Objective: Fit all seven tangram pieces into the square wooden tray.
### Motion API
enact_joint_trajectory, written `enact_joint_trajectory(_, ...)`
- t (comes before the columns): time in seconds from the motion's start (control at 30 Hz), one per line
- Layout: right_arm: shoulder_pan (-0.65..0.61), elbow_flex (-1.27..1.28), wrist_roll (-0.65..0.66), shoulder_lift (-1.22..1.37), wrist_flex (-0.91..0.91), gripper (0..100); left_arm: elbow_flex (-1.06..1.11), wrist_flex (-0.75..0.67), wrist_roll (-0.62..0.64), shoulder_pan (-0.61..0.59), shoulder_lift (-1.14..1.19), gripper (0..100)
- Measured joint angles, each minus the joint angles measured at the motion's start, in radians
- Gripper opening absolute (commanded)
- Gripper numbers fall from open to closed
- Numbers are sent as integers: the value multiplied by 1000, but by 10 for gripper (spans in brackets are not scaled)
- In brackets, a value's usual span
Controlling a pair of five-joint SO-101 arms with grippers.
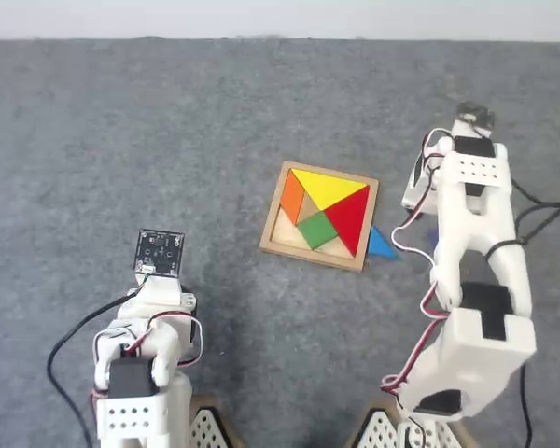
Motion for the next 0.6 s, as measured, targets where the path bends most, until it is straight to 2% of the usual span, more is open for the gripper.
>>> enact_joint_trajectory(0.17, 5, 0, -40, 107, -37, 284, 0, 0, 0, 0, 0, 21)
enact_joint_trajectory(0.4, 8, -11, -44, 130, -55, 285, 0, 0, 0, 0, 0, 21)
enact_joint_trajectory(0.6, 91, -11, -49, 130, -55, 285, 0, 0, 0, 0, 0, 21)
